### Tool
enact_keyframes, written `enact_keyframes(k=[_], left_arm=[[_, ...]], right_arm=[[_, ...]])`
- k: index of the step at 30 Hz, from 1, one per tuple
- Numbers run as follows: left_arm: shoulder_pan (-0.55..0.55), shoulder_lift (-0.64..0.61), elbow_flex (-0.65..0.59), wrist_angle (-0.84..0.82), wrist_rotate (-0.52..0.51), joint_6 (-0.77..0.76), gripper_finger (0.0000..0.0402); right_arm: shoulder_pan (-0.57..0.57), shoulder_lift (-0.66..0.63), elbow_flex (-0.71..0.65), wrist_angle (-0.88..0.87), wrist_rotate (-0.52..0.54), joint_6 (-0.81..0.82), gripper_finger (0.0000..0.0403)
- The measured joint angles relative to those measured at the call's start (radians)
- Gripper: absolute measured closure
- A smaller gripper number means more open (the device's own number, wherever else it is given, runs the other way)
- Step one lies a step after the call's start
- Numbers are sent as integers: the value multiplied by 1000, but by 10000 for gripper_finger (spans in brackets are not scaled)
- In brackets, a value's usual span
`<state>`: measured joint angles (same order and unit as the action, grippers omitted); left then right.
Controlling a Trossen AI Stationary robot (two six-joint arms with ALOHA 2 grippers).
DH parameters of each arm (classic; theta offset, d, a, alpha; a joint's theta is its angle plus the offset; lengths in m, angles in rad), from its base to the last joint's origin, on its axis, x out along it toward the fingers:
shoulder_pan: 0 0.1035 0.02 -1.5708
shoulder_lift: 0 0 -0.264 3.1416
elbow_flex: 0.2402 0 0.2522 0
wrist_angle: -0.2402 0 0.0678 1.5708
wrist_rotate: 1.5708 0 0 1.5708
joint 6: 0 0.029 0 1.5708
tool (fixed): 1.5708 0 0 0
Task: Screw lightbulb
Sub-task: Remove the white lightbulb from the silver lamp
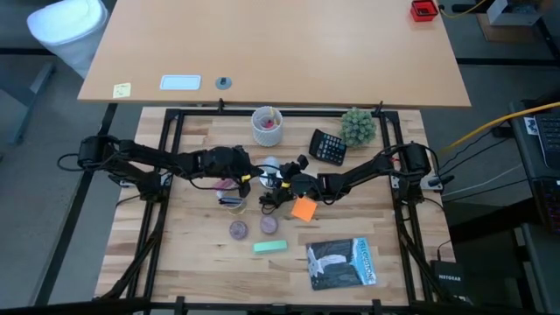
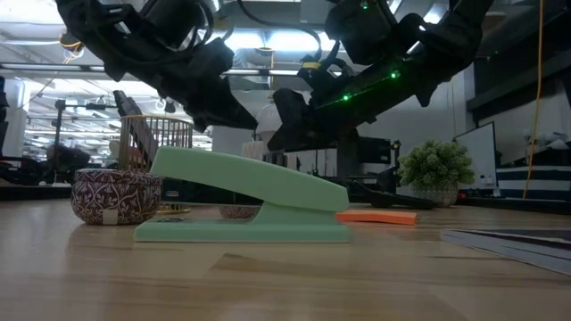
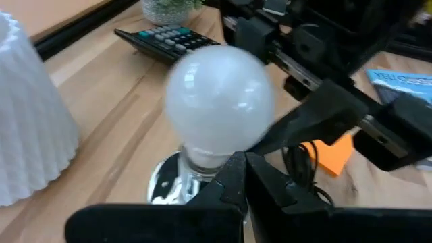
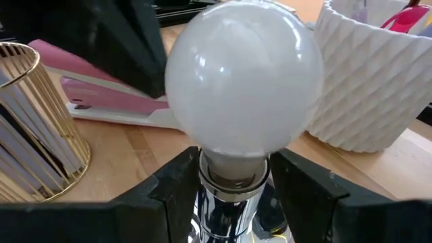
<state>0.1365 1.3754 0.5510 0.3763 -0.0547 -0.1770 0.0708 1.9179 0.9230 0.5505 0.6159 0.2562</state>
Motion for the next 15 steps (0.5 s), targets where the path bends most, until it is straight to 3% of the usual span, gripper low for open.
enact_keyframes(k=[10,15], left_arm=[[-26,-93,0,0,-37,24,400],[-7,-144,0,13,-159,106,400]], right_arm=[[0,0,0,-10,-1,0,214],[0,0,0,-13,-3,0,214]])
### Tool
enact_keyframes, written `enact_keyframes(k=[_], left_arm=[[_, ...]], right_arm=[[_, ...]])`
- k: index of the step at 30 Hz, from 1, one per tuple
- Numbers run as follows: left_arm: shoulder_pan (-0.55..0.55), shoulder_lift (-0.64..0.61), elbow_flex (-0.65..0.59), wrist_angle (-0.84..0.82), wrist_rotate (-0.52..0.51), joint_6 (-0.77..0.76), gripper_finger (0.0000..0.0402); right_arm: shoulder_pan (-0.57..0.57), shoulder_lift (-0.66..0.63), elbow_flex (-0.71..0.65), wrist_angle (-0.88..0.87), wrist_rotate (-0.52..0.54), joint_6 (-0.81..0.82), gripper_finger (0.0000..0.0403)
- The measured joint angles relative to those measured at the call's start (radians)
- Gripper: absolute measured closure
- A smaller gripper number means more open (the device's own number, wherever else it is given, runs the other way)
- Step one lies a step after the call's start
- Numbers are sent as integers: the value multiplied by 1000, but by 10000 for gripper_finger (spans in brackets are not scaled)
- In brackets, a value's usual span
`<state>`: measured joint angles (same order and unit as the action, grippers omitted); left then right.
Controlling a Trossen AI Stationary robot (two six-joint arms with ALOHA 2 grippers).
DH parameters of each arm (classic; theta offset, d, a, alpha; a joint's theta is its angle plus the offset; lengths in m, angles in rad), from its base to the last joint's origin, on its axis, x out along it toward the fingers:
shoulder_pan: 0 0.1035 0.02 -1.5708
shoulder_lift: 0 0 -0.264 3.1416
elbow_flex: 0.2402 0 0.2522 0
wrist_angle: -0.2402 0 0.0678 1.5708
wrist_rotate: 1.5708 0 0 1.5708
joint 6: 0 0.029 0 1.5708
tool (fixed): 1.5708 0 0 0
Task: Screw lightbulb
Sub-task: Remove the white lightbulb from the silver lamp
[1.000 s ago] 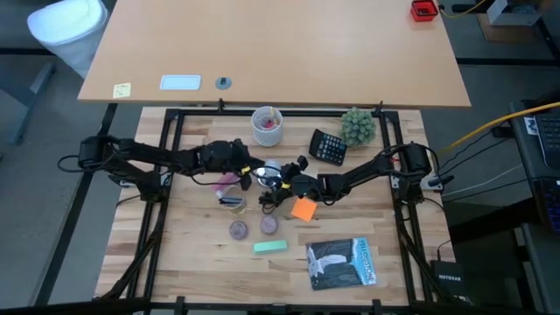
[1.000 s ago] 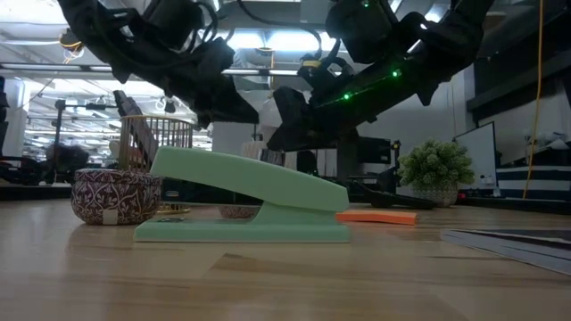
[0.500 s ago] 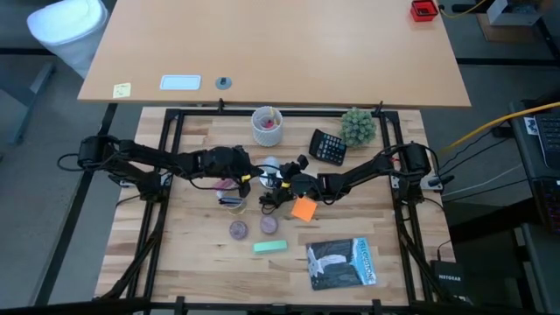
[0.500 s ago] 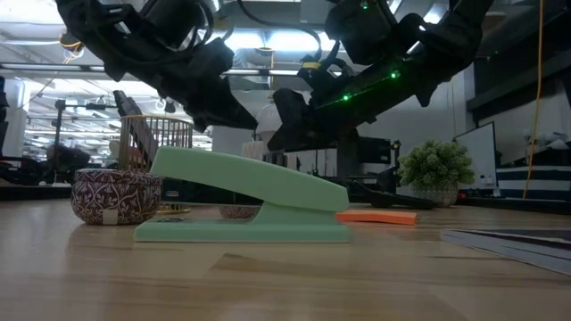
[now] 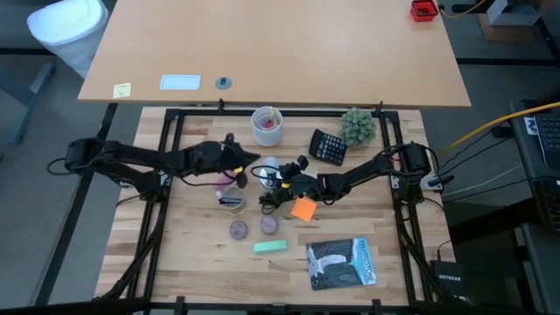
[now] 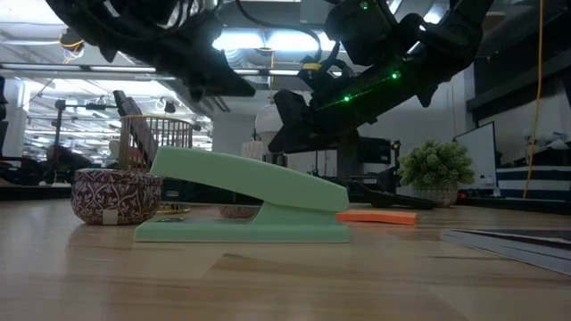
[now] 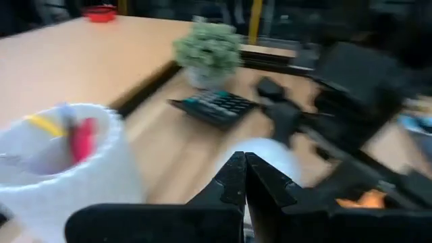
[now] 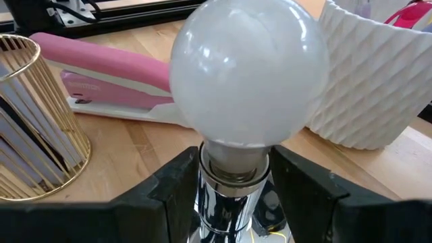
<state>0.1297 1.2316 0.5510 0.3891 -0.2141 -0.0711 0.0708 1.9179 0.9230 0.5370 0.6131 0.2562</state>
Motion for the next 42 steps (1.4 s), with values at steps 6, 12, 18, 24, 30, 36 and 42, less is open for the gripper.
enact_keyframes(k=[6,12,18,24,30,36,42], left_arm=[[69,33,0,11,-14,-6,400],[81,116,0,85,40,-6,400],[56,130,0,96,54,-32,400],[11,130,0,43,54,-57,400],[-34,130,0,22,54,-82,400],[-46,130,0,59,56,-86,400],[-47,130,0,143,54,-51,400]], right_arm=[[0,0,0,0,-1,0,214],[0,0,0,0,-1,0,214],[1,0,0,-2,-1,0,214],[1,0,0,-4,0,0,214],[1,0,0,-7,0,0,214],[1,1,0,-7,0,0,214],[1,1,0,-7,0,0,214]])
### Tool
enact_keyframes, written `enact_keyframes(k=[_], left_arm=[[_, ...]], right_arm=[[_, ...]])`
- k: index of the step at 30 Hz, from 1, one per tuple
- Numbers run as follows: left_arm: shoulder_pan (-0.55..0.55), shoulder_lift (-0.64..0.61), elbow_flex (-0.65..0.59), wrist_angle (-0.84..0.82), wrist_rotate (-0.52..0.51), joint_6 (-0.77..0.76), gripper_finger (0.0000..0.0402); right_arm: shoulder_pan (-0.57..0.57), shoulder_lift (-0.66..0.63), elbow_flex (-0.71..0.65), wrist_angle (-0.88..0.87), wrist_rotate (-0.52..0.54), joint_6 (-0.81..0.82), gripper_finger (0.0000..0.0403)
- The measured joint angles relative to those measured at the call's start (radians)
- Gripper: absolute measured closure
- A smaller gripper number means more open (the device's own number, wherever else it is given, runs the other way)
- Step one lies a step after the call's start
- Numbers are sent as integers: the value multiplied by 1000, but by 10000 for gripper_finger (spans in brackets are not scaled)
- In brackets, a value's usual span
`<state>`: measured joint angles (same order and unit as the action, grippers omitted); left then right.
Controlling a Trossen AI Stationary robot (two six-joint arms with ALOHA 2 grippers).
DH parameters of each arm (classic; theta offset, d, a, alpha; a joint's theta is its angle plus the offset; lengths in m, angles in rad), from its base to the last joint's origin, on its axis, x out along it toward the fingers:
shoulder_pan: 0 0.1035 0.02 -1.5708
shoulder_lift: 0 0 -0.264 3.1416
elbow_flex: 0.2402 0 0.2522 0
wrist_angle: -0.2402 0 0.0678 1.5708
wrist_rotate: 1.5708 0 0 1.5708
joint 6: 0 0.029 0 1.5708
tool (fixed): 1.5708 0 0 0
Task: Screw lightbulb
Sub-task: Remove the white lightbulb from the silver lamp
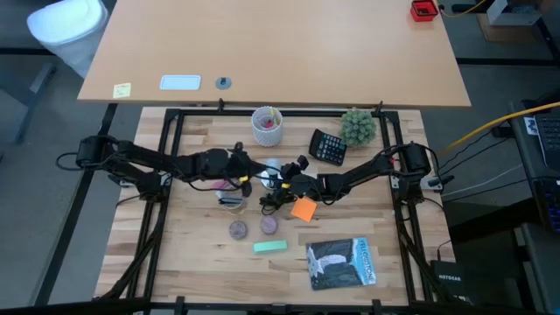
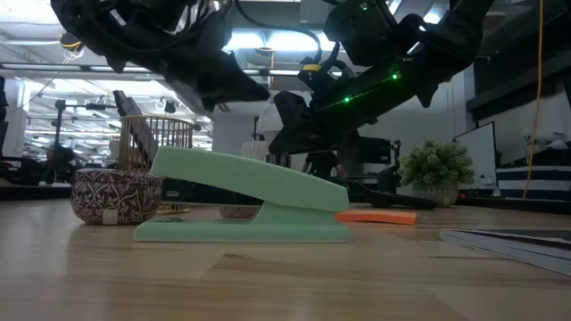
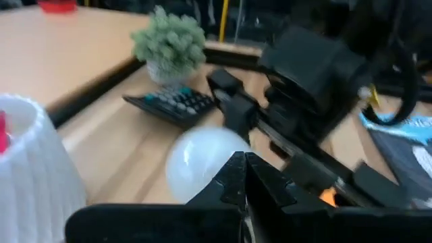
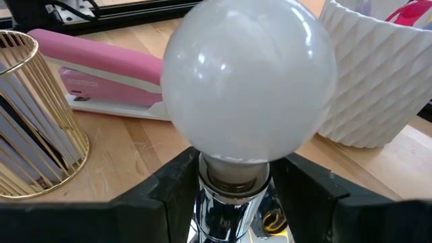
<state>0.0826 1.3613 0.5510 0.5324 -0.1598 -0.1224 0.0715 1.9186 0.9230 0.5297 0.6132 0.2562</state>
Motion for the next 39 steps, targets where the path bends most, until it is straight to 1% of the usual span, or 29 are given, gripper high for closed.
enact_keyframes(k=[5,9,14,17,19,22,29,39], left_arm=[[60,0,0,68,-30,25,400],[121,0,0,73,-30,23,400],[160,0,0,54,50,21,400],[158,0,0,22,92,13,400],[147,0,0,-6,102,11,400],[127,0,0,-36,105,11,400],[87,0,0,-41,97,2,400],[82,-1,2,-59,98,-34,400]], right_arm=[[0,0,0,0,0,0,214],[0,0,0,0,0,0,214],[0,0,0,0,0,0,214],[0,0,0,2,0,0,214],[0,0,0,9,0,0,214],[0,0,0,32,-1,-1,214],[0,1,-1,44,-4,-4,214],[0,2,-3,72,-3,-55,214]])
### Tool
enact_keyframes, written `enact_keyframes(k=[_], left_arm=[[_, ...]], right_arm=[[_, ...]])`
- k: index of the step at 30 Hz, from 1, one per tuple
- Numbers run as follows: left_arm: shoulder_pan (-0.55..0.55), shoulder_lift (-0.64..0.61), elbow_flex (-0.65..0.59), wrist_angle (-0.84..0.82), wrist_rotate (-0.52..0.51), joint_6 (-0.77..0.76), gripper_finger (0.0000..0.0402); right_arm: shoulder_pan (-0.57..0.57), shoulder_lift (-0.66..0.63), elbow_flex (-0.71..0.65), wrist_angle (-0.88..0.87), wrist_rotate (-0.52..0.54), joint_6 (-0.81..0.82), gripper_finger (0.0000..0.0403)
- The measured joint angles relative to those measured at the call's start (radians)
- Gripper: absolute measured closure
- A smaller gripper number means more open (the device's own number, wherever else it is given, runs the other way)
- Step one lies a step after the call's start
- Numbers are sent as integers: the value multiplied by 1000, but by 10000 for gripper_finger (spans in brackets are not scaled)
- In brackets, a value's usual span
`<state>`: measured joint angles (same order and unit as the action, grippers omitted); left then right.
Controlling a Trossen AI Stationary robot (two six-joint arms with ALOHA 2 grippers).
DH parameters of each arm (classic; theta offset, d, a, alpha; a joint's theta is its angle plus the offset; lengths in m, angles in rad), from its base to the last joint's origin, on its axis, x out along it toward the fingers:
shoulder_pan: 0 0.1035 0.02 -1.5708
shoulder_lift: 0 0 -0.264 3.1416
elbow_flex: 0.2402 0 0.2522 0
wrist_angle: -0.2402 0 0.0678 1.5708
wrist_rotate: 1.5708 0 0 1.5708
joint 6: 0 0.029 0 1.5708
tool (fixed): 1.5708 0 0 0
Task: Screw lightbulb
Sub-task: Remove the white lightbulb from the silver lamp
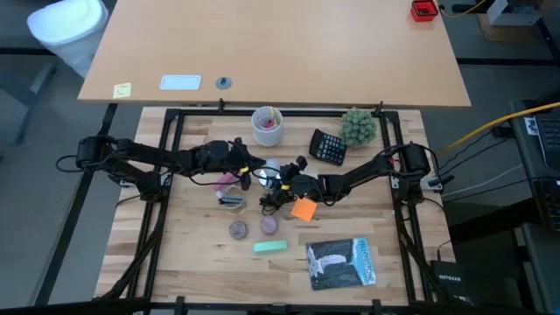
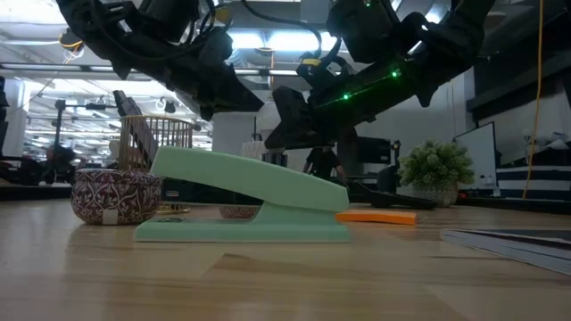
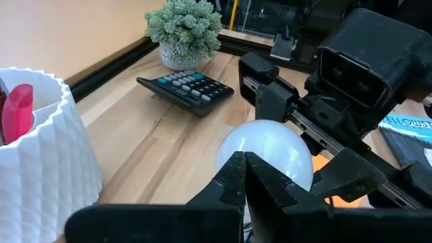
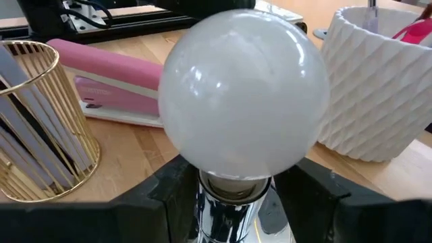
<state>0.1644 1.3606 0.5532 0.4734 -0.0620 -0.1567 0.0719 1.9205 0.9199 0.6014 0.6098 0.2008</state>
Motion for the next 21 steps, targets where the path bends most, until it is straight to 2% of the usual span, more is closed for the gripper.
enact_keyframes(k=[10,16,21], left_arm=[[3,-5,0,-38,-18,-46,400],[27,-38,-4,-146,-57,-163,400],[12,-42,-4,-245,17,-184,400]], right_arm=[[0,0,0,-1,2,-49,214],[-1,-3,6,12,8,-52,214],[-1,-3,5,4,8,-52,214]])
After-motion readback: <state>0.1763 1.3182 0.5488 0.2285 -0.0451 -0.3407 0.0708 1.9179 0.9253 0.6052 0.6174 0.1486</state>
